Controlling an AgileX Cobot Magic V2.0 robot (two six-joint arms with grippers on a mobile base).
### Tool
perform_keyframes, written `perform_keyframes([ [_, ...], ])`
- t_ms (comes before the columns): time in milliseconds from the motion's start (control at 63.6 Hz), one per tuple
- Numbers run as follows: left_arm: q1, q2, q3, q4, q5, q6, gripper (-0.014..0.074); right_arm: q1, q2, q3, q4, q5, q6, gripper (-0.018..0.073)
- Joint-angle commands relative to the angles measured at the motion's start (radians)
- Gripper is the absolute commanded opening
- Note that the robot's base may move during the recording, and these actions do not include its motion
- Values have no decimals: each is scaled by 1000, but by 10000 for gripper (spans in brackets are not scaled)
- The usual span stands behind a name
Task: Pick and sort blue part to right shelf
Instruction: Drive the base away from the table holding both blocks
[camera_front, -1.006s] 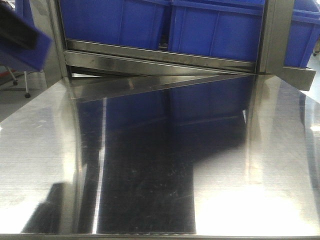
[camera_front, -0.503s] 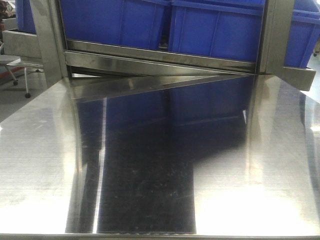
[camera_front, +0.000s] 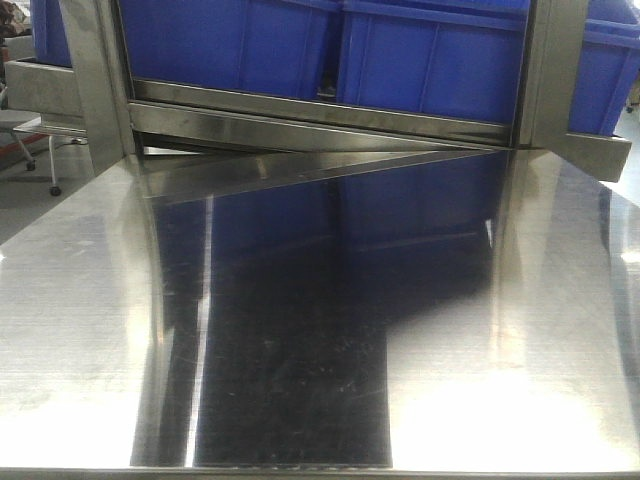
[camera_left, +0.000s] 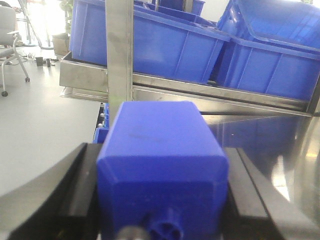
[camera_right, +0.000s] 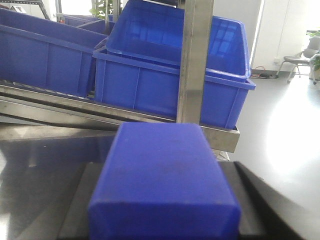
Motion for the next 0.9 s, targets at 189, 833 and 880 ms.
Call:
perform_keyframes([
  [189,3,9,-22,-6,-82,-8,405,-8,8,-29,-10,-93,-9,431],
  [833,3,9,-22,-6,-82,-8,405,-8,8,-29,-10,-93,-9,431],
  [880,3,9,-22,-6,-82,-8,405,-8,8,-29,-10,-93,-9,431],
])
